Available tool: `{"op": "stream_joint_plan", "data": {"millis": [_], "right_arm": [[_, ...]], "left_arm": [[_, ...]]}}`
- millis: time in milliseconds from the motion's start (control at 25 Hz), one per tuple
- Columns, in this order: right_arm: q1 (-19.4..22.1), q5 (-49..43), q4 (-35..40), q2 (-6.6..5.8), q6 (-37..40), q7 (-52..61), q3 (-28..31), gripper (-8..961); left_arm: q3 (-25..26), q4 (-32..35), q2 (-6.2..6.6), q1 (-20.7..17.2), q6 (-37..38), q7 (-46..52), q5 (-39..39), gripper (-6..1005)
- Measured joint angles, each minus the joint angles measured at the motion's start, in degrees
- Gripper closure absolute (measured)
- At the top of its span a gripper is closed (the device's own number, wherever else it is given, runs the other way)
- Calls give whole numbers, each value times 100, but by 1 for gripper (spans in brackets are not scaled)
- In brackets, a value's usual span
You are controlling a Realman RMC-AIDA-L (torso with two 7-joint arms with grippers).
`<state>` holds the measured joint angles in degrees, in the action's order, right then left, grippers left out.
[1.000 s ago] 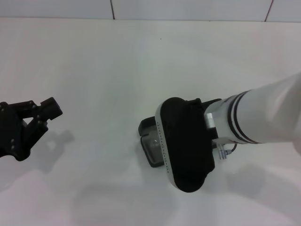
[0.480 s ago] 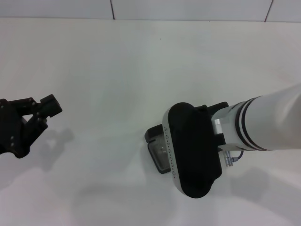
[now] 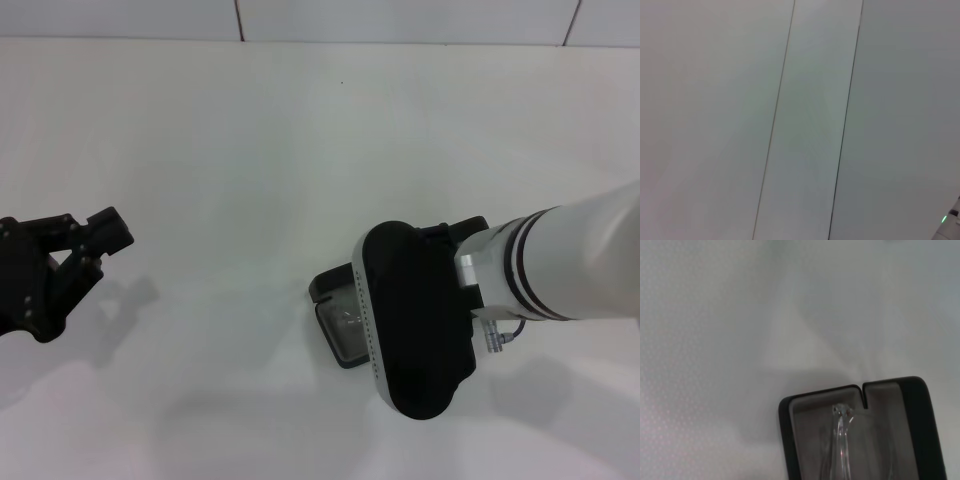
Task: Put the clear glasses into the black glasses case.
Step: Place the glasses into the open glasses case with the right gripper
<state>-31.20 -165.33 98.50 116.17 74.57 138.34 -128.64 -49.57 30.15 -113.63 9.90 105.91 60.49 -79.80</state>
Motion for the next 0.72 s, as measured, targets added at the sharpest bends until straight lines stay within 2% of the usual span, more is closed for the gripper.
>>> {"op": "stream_joint_plan", "data": {"millis": [320,560,720], "right_arm": [[5,-3,67,4,14,0,1,621],[26,-5,93,4,73,0,23,805],[39,10,158,0,102,0,36,798]], "left_arm": [[16,0,7,-6,0,-2,9,918],[199,0,-4,-20,0,-2,-22,918],[205,0,-5,-51,2,-2,-18,918]]}}
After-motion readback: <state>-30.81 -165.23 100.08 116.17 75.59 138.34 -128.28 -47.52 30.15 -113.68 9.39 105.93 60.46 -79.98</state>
